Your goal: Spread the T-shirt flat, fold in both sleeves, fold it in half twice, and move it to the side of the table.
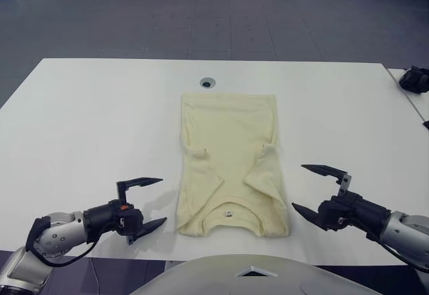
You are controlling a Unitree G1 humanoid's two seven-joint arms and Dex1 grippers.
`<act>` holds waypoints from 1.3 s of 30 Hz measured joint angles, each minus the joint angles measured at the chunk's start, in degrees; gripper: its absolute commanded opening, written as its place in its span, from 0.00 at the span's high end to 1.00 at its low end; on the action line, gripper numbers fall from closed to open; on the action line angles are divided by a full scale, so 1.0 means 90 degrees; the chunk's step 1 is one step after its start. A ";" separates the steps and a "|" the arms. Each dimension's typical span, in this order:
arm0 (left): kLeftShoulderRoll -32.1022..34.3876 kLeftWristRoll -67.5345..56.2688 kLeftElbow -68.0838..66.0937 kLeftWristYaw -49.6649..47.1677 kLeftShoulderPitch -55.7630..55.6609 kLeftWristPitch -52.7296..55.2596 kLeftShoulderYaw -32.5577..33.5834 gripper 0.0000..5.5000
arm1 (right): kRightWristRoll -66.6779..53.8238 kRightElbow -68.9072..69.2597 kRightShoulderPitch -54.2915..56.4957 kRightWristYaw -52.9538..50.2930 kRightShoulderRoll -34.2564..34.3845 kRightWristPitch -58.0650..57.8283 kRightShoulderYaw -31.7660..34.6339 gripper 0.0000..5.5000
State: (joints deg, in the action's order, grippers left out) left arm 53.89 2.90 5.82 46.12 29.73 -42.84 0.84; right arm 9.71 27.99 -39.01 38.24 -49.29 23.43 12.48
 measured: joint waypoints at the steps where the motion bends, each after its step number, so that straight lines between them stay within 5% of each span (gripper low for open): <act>1: 0.0079 -0.0048 -0.0004 0.0057 0.0019 -0.0076 -0.0028 0.02 | 0.0008 -0.0113 -0.0106 0.0051 -0.0015 0.0178 0.0021 0.02; 13: -0.0186 -0.0051 -0.0296 0.0119 -0.1006 -0.0162 -0.1076 0.02 | 0.0611 -0.1152 0.0442 -0.0146 0.0225 0.1335 -0.1272 0.02; 26: -0.0366 0.0424 -0.1212 -0.0307 -0.1382 -0.1485 -0.1615 0.41 | 0.0669 -0.2015 -0.0051 -0.1540 0.0434 0.2484 -0.1637 0.02; 39: -0.0322 0.0394 -0.1271 -0.0484 -0.1541 -0.1607 -0.1666 0.10 | 0.0912 -0.2028 -0.0497 -0.1938 0.0244 0.2898 -0.1462 0.02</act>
State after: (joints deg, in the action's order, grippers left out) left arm 50.99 6.45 -5.62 41.76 15.86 -57.31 -14.15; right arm 17.91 9.74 -43.48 20.80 -47.09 49.51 -0.67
